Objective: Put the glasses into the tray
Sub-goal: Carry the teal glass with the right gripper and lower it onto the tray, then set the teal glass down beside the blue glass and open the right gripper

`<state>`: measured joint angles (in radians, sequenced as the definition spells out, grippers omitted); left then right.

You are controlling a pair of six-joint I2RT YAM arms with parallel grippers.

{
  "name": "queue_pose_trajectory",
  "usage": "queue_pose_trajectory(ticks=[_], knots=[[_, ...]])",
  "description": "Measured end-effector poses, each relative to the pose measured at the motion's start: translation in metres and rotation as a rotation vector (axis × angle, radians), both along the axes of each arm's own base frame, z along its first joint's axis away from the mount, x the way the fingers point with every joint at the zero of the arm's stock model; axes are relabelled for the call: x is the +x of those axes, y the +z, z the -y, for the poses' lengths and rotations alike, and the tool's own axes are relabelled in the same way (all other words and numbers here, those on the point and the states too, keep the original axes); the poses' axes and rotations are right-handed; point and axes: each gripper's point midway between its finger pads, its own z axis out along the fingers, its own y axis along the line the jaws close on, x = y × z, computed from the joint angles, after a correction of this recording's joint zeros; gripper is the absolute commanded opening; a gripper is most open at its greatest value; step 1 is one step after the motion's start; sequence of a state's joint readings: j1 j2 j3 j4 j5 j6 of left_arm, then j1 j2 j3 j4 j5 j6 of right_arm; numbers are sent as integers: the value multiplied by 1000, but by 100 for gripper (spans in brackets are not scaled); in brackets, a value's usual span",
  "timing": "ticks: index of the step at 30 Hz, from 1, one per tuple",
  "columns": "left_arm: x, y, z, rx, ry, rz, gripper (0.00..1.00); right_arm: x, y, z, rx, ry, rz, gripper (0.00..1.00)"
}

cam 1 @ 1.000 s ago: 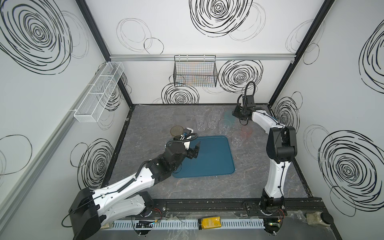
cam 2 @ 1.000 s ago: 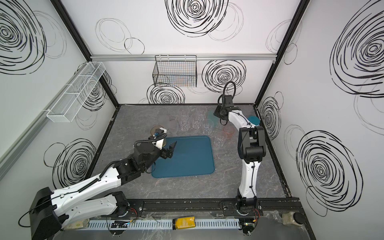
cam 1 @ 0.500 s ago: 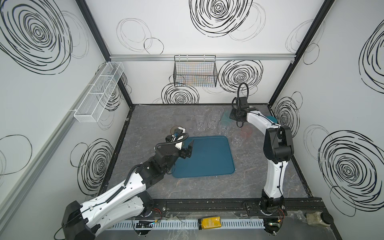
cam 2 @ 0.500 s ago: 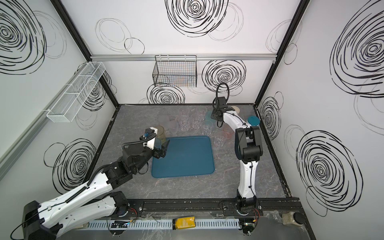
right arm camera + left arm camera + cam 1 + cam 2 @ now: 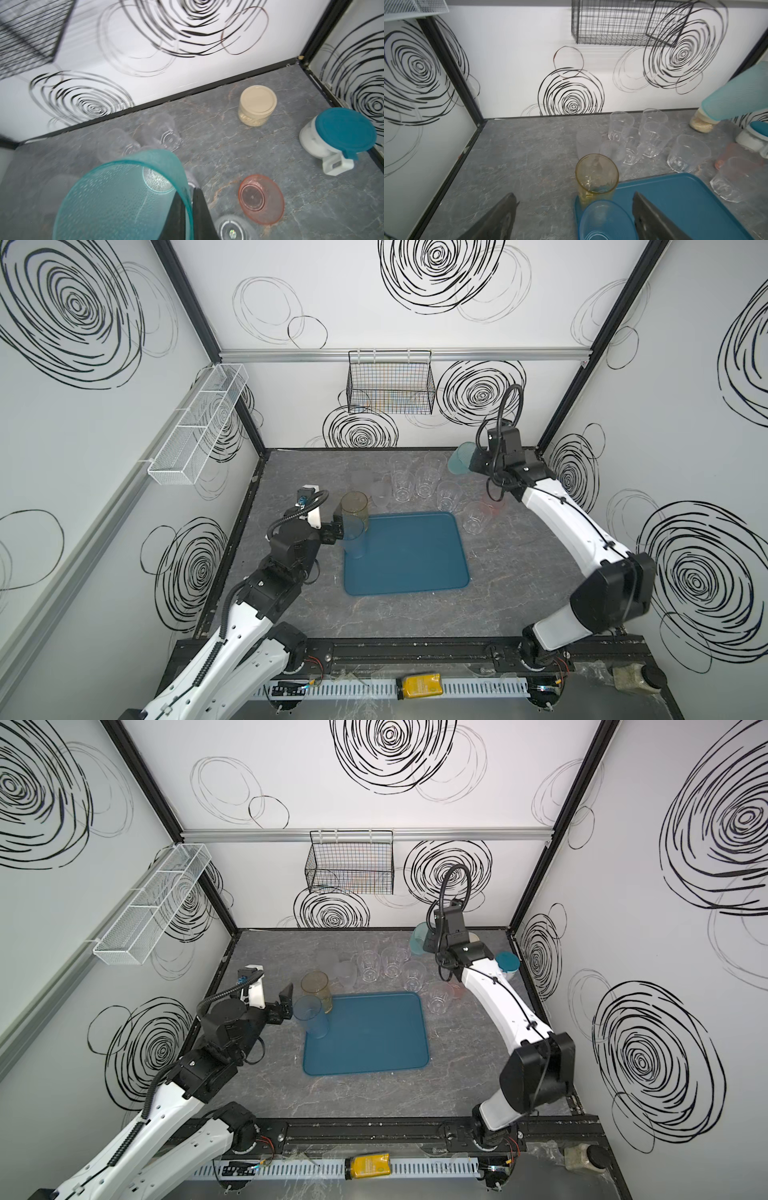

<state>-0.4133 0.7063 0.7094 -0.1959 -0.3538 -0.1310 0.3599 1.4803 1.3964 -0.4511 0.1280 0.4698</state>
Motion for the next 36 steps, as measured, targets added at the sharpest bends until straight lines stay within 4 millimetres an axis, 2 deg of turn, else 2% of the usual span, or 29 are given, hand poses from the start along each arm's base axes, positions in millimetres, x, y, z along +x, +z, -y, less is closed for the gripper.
queue_pose_trajectory(ticks=[3, 8, 14, 19, 24, 32, 36], knots=[[0, -10, -16, -38, 32, -67, 92, -37, -27, -40, -26, 122, -52, 3], [-6, -34, -32, -206, 37, -154, 91, -99, -91, -110, -104, 349, -199, 0], [-23, -72, -25, -357, 15, -240, 89, -160, -130, -179, -157, 542, -307, 0], [-25, -73, -23, -393, 14, -249, 89, -193, -155, -217, -192, 623, -364, 0], [-27, -68, -24, -398, 17, -229, 89, -210, -159, -247, -185, 681, -369, 0], [-29, -63, -26, -400, 25, -208, 89, -200, -160, -295, -165, 710, -357, 5], [-28, -64, -27, -399, 31, -207, 89, -201, -161, -311, -160, 723, -352, 14]])
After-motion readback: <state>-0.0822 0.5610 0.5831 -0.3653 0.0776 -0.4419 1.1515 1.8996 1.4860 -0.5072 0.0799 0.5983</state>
